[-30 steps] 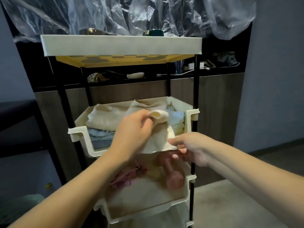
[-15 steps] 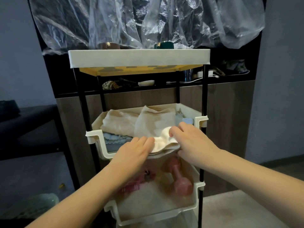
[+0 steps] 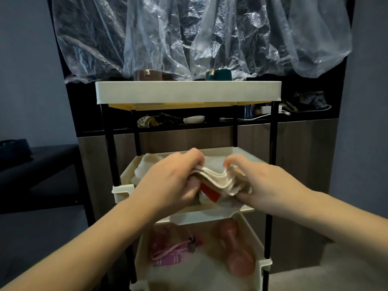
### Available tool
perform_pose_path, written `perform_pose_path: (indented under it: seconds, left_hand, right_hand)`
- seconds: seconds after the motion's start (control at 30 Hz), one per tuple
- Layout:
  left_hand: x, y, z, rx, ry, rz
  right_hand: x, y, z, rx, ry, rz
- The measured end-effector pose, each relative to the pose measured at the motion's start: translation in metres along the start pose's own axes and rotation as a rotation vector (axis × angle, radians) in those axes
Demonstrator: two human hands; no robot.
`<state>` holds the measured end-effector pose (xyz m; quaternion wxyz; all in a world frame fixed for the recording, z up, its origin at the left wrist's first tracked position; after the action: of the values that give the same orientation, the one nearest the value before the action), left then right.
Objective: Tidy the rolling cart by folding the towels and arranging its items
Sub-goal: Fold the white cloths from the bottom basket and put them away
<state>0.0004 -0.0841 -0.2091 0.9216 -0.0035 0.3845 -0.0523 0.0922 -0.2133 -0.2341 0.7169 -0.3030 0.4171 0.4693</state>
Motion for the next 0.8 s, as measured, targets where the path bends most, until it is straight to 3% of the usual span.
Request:
perform_pose_path:
  seconds: [0.07,0.13,0.3,0.47,0.63,0.7,0.8]
  left_hand:
    - [0.030,0.019,0.012,-0.169,0.229,0.019]
    - [0.059,0.046,0.026,-0.378,0.381,0.033]
    - [0.099,0.113,0.081,-0.844,0.271,-0.274]
    - [0.147,0.157,0.122,-1.007,0.280,-0.450]
    - [0.188,0.167,0.128,-0.988,0.421,-0.217]
    - [0.189,0.164,0.129,-0.987,0.424,-0.232]
    - [0.180,0.167,0.128,-1.025,0.251,-0.572]
  right_hand:
    - [0.013,-0.002,0.010,0.019,0.172,-0.108]
    - [0.025,-0.019,0.023,0.175,0.306,-0.048]
    - [0.028,-0.060,0.085,0.367,0.339,-0.038]
    - [0.057,-0.112,0.141,0.477,0.247,0.075]
    - [0.107,-0.141,0.151,0.589,0.268,0.251]
    - [0.111,-0.146,0.150,0.619,0.267,0.300]
    - [0.107,-0.151,0.150,0.647,0.225,0.415]
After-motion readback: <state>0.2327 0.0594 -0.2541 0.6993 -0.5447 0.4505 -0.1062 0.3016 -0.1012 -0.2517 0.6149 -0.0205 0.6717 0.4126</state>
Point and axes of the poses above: each hand's wrist, its own z-axis towards the middle knuckle, its own x-axis out of the palm, y = z × x, the point moved 8 cm from there along z, towards the middle knuckle, and after that the axes turned 10 degrees about -x, right-handed, at the moved point
